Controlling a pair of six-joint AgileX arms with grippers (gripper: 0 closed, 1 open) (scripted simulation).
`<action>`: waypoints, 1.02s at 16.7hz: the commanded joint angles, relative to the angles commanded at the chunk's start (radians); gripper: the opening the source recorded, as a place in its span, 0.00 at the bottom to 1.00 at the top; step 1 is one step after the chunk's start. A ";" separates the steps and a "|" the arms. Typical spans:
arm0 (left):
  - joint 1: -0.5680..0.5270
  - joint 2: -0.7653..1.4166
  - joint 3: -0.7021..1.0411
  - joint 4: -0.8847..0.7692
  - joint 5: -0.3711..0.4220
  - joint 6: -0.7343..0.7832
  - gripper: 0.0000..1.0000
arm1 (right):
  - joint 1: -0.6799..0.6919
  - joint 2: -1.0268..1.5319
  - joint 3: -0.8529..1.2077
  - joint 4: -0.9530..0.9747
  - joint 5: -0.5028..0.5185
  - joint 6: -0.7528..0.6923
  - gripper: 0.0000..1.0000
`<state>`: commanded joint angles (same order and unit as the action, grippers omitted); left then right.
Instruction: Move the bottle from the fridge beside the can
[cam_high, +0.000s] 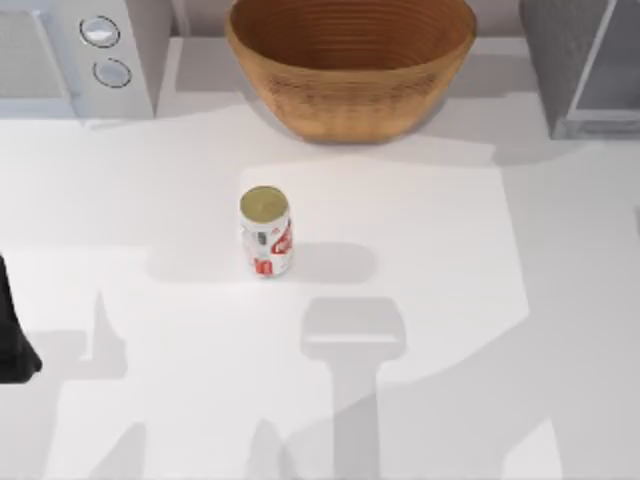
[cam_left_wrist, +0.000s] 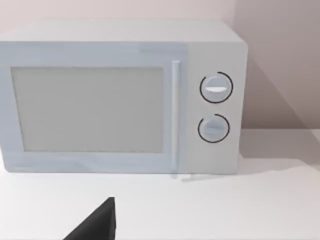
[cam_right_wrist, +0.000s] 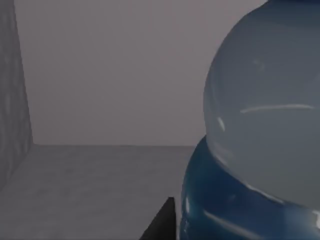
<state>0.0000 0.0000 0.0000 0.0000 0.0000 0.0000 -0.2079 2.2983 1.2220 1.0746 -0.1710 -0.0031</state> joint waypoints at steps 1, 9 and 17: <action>0.000 0.000 0.000 0.000 0.000 0.000 1.00 | 0.000 0.000 0.000 0.000 0.000 0.000 0.00; 0.000 0.000 0.000 0.000 0.000 0.000 1.00 | -0.004 -0.039 0.006 -0.038 0.001 0.002 0.00; 0.000 0.000 0.000 0.000 0.000 0.000 1.00 | -0.003 -0.133 0.025 -0.157 -0.002 0.003 0.00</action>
<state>0.0000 0.0000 0.0000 0.0000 0.0000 0.0000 -0.2110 2.1656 1.2473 0.9180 -0.1728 -0.0005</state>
